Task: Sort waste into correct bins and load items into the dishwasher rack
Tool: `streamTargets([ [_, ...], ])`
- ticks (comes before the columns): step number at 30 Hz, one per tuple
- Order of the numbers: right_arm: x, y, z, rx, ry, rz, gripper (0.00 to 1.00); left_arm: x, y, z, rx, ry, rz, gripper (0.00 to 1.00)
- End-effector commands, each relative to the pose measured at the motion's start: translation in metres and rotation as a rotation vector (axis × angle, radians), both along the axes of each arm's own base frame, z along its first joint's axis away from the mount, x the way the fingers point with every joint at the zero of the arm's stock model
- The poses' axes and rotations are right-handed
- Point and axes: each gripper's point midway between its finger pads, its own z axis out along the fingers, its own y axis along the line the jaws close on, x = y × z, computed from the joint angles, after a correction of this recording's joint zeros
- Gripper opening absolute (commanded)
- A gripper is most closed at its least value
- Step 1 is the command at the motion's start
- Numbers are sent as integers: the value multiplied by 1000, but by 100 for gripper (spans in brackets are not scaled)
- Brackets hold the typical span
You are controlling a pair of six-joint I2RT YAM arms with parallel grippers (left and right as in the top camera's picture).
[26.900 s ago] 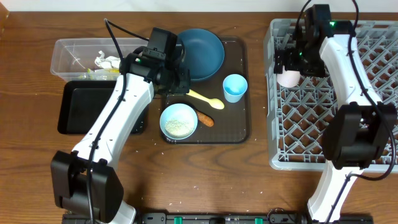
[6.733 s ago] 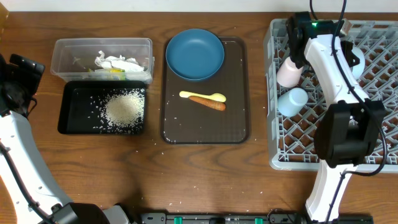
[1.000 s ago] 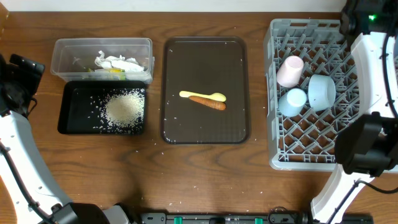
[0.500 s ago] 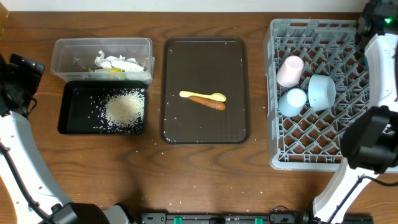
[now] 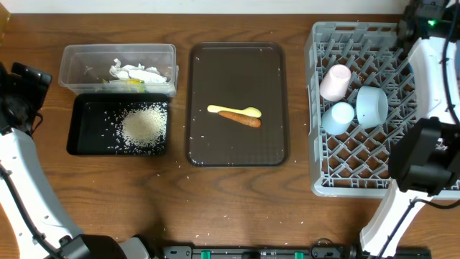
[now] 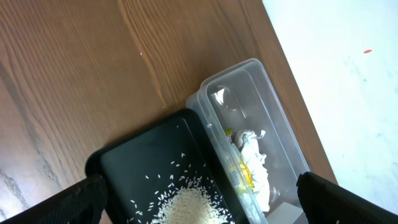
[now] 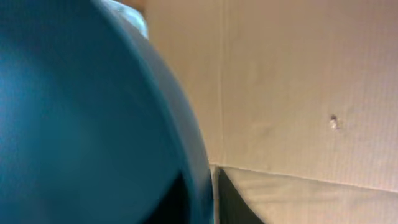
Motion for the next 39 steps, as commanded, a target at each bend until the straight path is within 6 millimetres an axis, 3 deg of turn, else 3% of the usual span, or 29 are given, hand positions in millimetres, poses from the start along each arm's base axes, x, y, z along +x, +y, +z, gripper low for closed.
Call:
streamTargets([
  [1,18,37,-23,15,50,81,42,0,3,9,16,-18,9,100],
  [6,29,75,-23,12,52,151,70,0,3,9,16,-18,9,100],
  [13,31,87,-17,38,-28,144,78,0,3,9,16,-18,9,100],
  [16,28,90,0,72,-135,120,85,0,3,9,16,-18,9,100],
  [19,25,111,20,147,-213,167,93,0,3,9,16,-18,9,100],
  [22,24,155,34,308,-296,271,99,0,3,9,16,-18,9,100],
  [25,17,224,31,577,-315,405,93,0,3,9,16,-18,9,100],
  [28,-4,309,17,872,-190,597,96,0,3,9,16,-18,9,100],
  [32,-36,399,-3,1207,1,785,86,0,3,9,16,-18,9,100],
  [34,-49,425,-18,1298,86,808,78,0,3,9,16,-18,9,100],
  [39,-80,470,-69,1402,297,746,73,0,3,9,16,-18,9,100],
])
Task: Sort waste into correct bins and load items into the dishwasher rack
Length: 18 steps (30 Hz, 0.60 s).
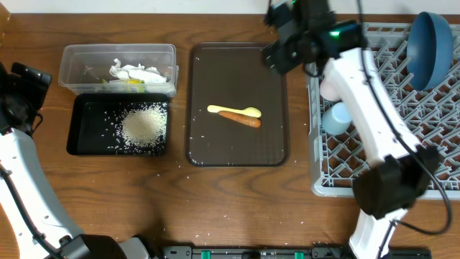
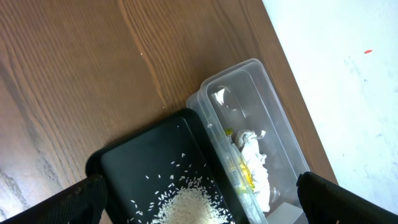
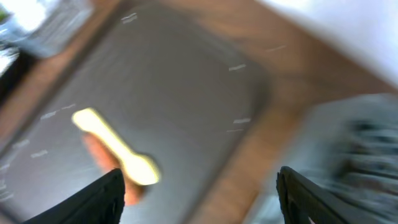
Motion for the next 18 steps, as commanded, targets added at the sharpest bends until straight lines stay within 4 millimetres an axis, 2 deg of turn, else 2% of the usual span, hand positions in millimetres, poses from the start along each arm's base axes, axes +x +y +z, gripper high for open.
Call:
streamTargets([
  [1,-31,49,-42,95,203,88,72,0,3,9,16,-17,9,100],
  [5,-52,67,-74,48,301,130,69,0,3,9,16,-17,9,100],
  [11,-75,85,-98,27,417,97,66,0,3,9,16,-17,9,100],
  [15,-95,73,-106,-70,478,78,63,0,3,9,15,-18,9,100],
  [18,-92,61,-116,-159,451,41,66,0,3,9,15,-18,8,98],
])
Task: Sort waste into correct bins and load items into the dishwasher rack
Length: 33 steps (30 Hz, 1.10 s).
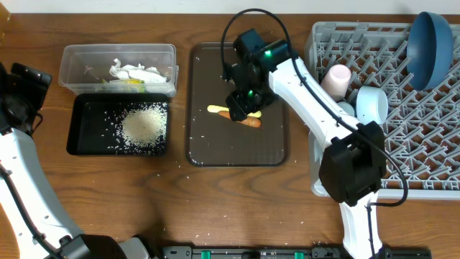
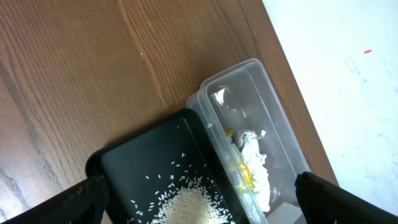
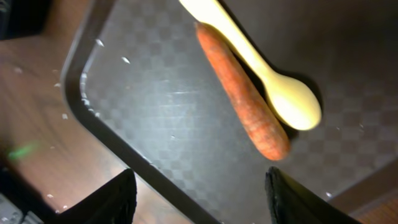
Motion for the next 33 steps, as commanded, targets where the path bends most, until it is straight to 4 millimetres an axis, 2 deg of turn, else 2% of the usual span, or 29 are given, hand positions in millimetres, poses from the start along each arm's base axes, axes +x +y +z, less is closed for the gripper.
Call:
streamTargets([
  [1,5,-7,-16,-87,-33,-29,68,0,3,9,15,-17,8,98],
  [5,14,-2,-40,-67,-78,-31,68,-13,-6,-4,-33,51,9,98],
  [7,21,-5,-53,-79,-107,-59,65,-11,-14,-6,-67,46,-15,98],
  [9,27,-9,-59,-82,-122,-97,64,2,-38,-6,-119,10,-140,97],
  [11,33,-11,-58,-71,-130,-125,61,17,-67,-7,-134,-2,-291,88],
  [12,36,-12,-56,-65,-137,-139,59,24,-84,-10,-133,10,-358,84],
  [14,43,-16,-45,-48,-154,-180,58,37,-117,-21,-132,50,-456,83],
  [18,63,-36,0,7,-219,-287,59,62,-196,-54,-92,160,-641,83],
  [22,79,-76,66,77,-323,-413,61,84,-276,-94,-25,243,-768,83],
  [25,83,-115,110,108,-399,-500,62,88,-319,-124,-1,296,-791,83],
  [28,81,-160,147,126,-461,-597,62,84,-356,-157,-36,356,-765,83],
  [31,73,-192,170,127,-497,-664,62,75,-387,-189,-79,414,-737,77],
  [33,68,-203,174,119,-495,-685,62,68,-399,-207,-104,454,-693,74],
])
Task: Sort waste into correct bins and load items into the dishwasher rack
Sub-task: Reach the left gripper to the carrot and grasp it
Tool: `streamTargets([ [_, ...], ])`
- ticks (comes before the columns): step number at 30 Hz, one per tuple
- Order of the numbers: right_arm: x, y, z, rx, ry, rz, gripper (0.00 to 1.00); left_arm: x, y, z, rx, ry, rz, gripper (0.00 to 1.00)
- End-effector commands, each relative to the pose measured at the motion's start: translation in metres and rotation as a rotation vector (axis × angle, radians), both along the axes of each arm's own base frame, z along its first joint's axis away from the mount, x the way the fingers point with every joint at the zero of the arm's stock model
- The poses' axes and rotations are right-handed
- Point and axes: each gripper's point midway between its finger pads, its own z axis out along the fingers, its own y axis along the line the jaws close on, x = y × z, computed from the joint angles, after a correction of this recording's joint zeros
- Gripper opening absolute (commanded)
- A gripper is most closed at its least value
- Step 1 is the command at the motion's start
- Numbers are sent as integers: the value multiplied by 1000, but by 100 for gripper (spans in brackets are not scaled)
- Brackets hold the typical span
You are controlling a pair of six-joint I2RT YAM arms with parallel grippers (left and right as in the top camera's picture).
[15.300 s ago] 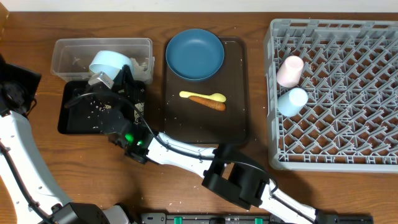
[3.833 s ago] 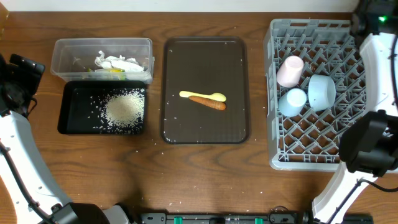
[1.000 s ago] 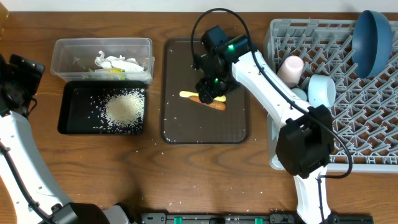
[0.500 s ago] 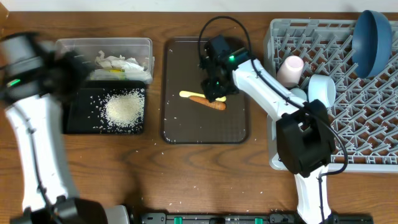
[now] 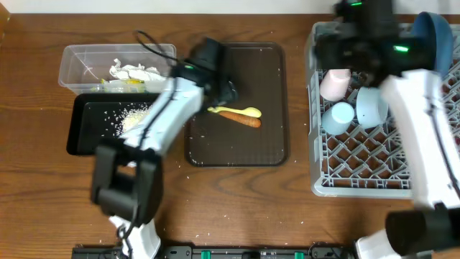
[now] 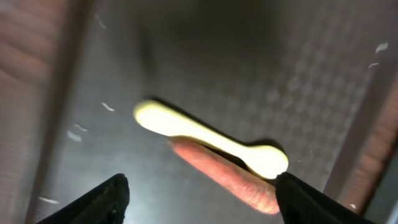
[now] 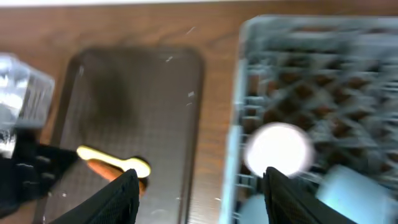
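A yellow spoon (image 5: 235, 111) lies across an orange carrot (image 5: 244, 120) on the dark brown tray (image 5: 237, 151). My left gripper (image 5: 221, 91) hovers open just behind and left of them. In the left wrist view the spoon (image 6: 205, 140) and carrot (image 6: 227, 182) lie between its spread fingers (image 6: 106, 199), untouched. My right gripper (image 5: 345, 50) is open and empty over the grey dishwasher rack's (image 5: 359, 183) back left corner. Its wrist view shows the tray (image 7: 137, 99), the spoon (image 7: 112, 163) and the pink cup (image 7: 278, 155).
The rack holds a pink cup (image 5: 335, 80), two light blue cups (image 5: 371, 106) and a dark blue bowl (image 5: 425, 39). A clear tub (image 5: 86, 61) of paper waste and a black bin (image 5: 83, 129) with rice stand left of the tray.
My right gripper was low over the carrot and spoon; it is now back over the rack's left side, empty. My left arm has come from the table's far left to the tray.
At first my right gripper held the dark blue bowl by the rack's far right corner. Then the bowl stood in the rack and that gripper was open over the tray, then over the carrot and spoon. Now it is over the rack and the left gripper is at the spoon.
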Motion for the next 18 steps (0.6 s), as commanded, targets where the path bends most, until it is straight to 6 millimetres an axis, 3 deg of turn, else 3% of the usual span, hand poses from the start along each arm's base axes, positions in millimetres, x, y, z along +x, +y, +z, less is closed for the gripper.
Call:
streamTargets([
  [1,-8,-11,1,13,26,-38,62,-8,-11,-29,20,65,153,73],
  [6,-18,-21,-14,-18,94,-64,62,-12,-28,-56,19,98,174,72],
  [12,-22,-19,-27,-23,126,-59,61,-18,-35,-76,22,143,183,62],
  [18,-23,-19,-28,-24,131,-59,61,-25,-39,-80,10,176,172,38],
])
